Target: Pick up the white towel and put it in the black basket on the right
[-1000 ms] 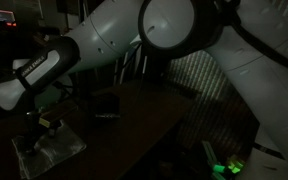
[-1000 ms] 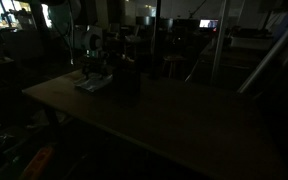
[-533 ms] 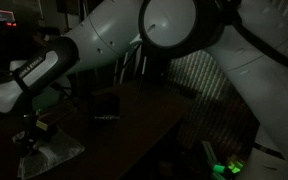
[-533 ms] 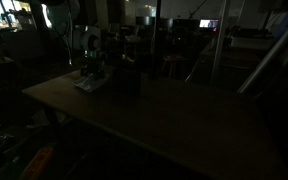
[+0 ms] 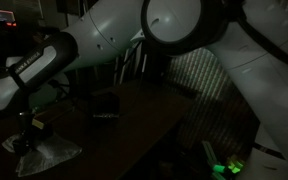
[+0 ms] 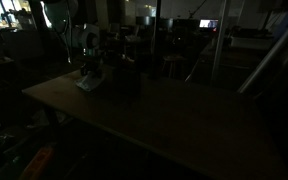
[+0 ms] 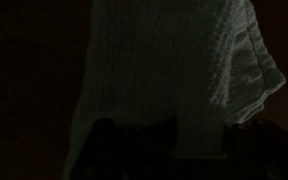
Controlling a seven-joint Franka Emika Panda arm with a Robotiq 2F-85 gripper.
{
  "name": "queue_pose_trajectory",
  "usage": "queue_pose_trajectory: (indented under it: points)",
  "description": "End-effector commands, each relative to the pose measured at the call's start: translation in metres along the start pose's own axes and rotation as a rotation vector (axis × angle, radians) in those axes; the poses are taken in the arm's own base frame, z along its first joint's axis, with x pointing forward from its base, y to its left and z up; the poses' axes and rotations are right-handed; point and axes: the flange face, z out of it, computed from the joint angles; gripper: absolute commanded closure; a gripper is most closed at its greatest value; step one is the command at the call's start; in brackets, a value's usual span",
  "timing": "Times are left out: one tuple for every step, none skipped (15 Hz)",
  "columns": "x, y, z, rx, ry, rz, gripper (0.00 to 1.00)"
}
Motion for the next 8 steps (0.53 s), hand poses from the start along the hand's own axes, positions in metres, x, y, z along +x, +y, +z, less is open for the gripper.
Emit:
queue_pose_trajectory:
  points:
    - [-0.001, -0.009, -0.036, -0.014, 0.032, 0.04, 0.9]
    - [0.0, -0.01, -0.045, -0.018, 0.041, 0.056, 0.9]
    - [0.0, -0.009, -0.057, -0.026, 0.051, 0.085, 0.89]
    - [0.001, -0.008, -0.068, -0.033, 0.062, 0.115, 0.9]
    - [0.0, -0.006, -0.083, -0.045, 0.075, 0.149, 0.88]
    - [-0.001, -0.003, -0.095, -0.055, 0.087, 0.179, 0.89]
    - [-0.003, 0.002, -0.107, -0.073, 0.097, 0.21, 0.9]
    - [-0.007, 0.007, -0.123, -0.091, 0.108, 0.241, 0.9]
